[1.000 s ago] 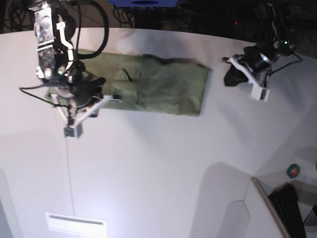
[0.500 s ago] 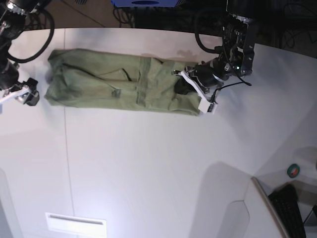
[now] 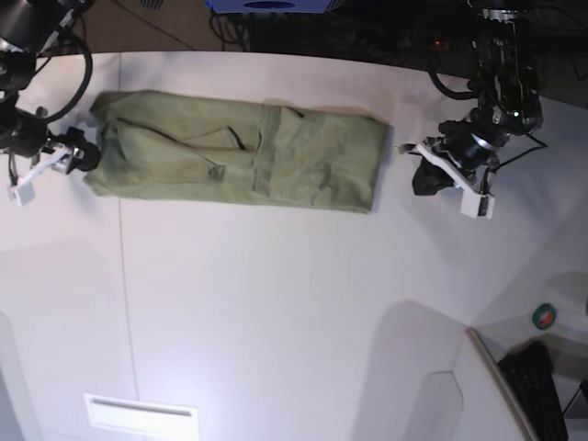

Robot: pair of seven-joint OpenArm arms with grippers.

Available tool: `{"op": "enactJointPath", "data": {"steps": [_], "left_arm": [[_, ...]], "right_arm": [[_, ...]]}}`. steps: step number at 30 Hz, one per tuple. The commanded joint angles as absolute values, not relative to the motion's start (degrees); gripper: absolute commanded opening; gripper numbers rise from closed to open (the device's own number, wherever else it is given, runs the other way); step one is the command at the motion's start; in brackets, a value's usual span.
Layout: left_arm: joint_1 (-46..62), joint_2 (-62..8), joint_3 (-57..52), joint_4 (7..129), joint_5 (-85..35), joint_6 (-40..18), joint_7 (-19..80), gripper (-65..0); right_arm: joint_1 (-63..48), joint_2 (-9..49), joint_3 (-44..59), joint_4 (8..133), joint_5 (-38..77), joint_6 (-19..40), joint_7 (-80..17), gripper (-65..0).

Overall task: Layout the t-shirt on the table in an organized manner, then fold the t-shirt properly
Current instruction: 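Grasp both ends of the green shirt strip with both grippers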

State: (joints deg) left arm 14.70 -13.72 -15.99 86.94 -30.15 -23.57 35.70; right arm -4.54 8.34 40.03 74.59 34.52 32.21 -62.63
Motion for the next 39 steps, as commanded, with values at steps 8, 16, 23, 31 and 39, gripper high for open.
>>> {"op": "enactJointPath", "data": {"steps": [8,16,23,31,39], "left_arm": [[13.93,-17.98,-18.24,77.76,-30.90,-23.87,34.42,-65.0],[12.70,-16.92,-18.07,76.79,-30.90,-23.87,34.42,-65.0],[12.00,-15.16,-12.26,76.79,-27.82,-23.87,34.42,-65.0],[10.86,-11.12,-11.12,76.79,-24.57,-23.87,34.51,-65.0],[10.77,-10.86,-8.40,76.79,-24.66,-23.87,34.59,-65.0]], "right_arm": [[-2.68,9.19,38.64,69.85,35.47,32.84,-62.20,-21.2],[-2.07,9.19,35.82,66.07,35.56,37.76,-62.37,-17.6],[-1.63,8.04,35.47,62.64,35.47,38.11,-63.25,-18.2],[-1.45,7.60,35.47,62.64,35.47,38.11,-65.80,-18.3],[-1.89,7.43,35.38,64.84,35.47,38.11,-67.65,-21.3]]}}
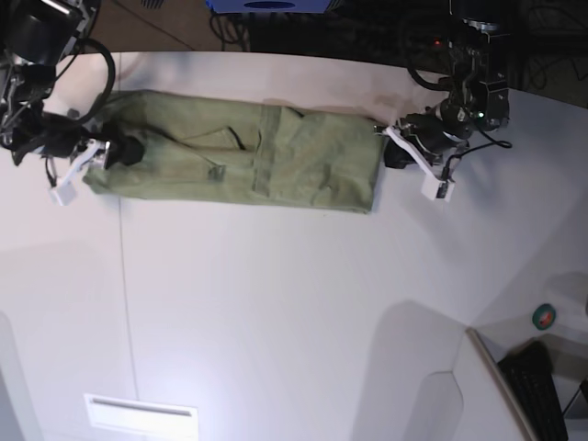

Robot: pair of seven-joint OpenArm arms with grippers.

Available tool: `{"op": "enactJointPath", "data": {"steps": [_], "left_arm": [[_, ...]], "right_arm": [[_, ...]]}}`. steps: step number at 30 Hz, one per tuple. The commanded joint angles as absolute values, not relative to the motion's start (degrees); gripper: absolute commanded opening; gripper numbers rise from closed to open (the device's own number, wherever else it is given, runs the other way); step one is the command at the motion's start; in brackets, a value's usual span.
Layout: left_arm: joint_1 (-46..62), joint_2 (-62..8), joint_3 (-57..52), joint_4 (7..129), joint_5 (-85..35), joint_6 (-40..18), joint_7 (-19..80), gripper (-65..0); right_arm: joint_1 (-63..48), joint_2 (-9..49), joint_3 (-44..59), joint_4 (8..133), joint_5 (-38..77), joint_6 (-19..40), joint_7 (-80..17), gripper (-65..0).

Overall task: Layout the t-shirt on the table in an organized manner, then fold the t-shirt properly
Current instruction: 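Grasp both ends of the green shirt strip with both grippers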

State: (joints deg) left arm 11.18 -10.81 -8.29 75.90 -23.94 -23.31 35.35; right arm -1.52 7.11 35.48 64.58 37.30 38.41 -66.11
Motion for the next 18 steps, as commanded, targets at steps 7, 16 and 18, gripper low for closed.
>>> {"op": "enactJointPath", "data": {"steps": [7,16,18], "left_arm": [[10.68,-10.24,-6.64,76.79,-24.66,-23.87,34.59,-65.0],[10.68,-10.59,-6.73,76.79,-24.66,-23.87,34.77,-65.0],[10.68,-10.59,-6.37,76.79,-24.66,-23.87,34.77,-65.0]], "right_arm": [[-1.54,7.08,35.38,65.36,35.21,38.11,-66.68,-30.0],[-1.45,7.87,35.47,65.27,35.12,37.67,-62.20,-30.6],[-1.36,7.87,35.47,65.27,35.12,37.67,-62.11,-37.2]]}}
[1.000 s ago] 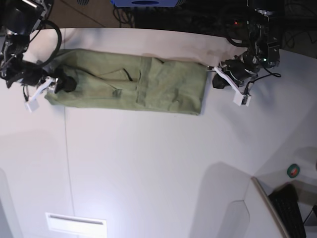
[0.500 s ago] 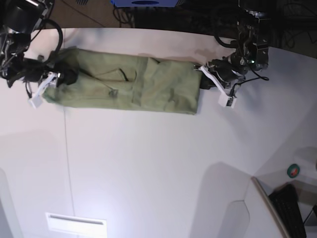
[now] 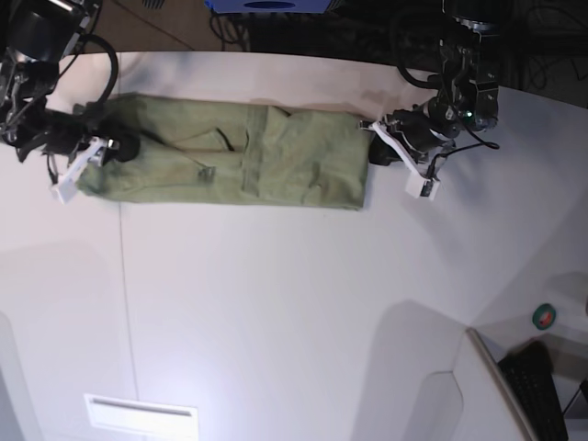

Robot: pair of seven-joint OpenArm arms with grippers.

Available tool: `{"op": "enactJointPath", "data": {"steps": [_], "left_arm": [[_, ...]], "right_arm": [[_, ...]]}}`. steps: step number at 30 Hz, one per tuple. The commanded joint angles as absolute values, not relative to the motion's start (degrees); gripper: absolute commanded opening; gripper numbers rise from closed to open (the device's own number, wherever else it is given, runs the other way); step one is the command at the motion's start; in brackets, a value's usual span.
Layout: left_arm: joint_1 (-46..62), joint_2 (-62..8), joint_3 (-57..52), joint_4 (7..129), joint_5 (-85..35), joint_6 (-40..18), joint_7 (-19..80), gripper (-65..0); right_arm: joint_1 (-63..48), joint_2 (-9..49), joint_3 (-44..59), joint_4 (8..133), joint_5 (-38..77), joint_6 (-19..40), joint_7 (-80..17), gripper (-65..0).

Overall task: Layout the t-shirt on the table in an organized manner, then fold the t-shirt properly
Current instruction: 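Grasp both ends of the green shirt strip with both grippers, then fold the strip ends inward toward each other with both grippers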

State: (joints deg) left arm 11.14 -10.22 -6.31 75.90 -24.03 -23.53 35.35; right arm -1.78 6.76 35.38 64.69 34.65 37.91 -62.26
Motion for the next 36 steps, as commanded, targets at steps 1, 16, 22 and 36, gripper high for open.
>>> {"op": "enactJointPath", "data": {"steps": [1,16,22,36], "left_arm": [[10.68,-10.59,-6.37,76.79,-24.66,-23.87,34.77,-65.0],[9.10,-9.10,-1.36,76.70,-24.75,-23.78,34.86,-65.0],[7.25,-7.78,-1.36,76.44,-24.75,-23.78,34.86,-65.0],[6.37,-7.34,-1.27,75.56,-24.66,-23.78,34.86,-65.0]], "right_arm": [[-1.10,7.87,35.47,65.27,35.12,37.67,-62.02,-43.5],[-4.18,7.96,25.19,79.87,34.95,27.03,-60.18,-65.0],[-7.78,7.87,16.04,95.78,34.95,14.02,-60.18,-65.0],[-9.27,7.52,-3.03,104.40,35.03,-0.84,-60.18,-65.0]]}}
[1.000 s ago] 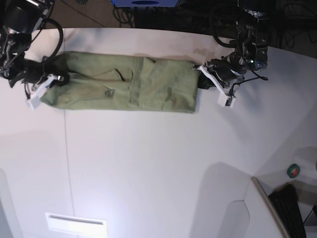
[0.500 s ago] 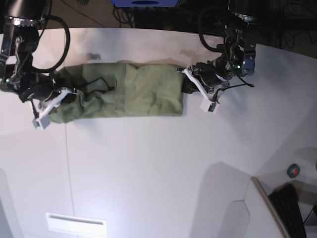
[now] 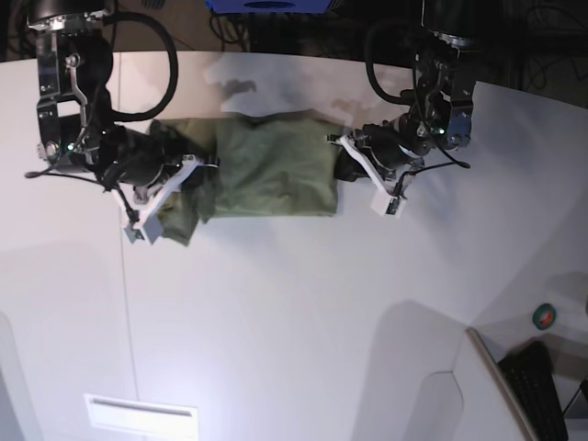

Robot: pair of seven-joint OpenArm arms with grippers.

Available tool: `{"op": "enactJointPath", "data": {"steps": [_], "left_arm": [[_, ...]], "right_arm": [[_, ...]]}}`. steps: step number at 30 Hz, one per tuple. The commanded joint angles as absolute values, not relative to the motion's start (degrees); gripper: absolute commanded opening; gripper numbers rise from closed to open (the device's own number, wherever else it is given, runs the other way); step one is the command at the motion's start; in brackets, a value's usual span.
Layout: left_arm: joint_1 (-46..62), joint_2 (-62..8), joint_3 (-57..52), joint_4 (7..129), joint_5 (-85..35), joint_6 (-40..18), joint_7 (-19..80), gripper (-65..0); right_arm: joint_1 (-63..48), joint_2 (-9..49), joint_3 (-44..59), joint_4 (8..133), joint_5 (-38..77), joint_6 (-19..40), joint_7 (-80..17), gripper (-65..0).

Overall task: Layout the t-shirt on the table in an organized manner, then fold the t-shirt properly
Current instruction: 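Fold the strip ends inward toward each other with both grippers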

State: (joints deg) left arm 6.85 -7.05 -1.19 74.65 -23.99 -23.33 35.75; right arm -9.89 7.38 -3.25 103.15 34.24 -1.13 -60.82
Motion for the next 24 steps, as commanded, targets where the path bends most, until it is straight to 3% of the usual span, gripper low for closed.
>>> {"op": "enactJointPath", "data": {"steps": [1,6,24], "left_arm": [[6.37,-7.43,-1.27,75.56,-24.66,-23.78,34.86,-65.0],[6.37,-7.43,-1.27,75.56,-24.66,-23.78,34.86,-65.0],[7.52,-7.08,2.68,75.65,-24.66,-23.78,34.86,-65.0]], "right_arm": [[-9.19,7.43,-4.44,104.92,35.03,-2.33,-60.18,-65.0],[-8.40,6.37,-11.30,106.33,35.12,-8.75,-58.15,-65.0],[-7.43,2.59,-14.99,101.93,35.03,-9.10,-56.57,-65.0]]}}
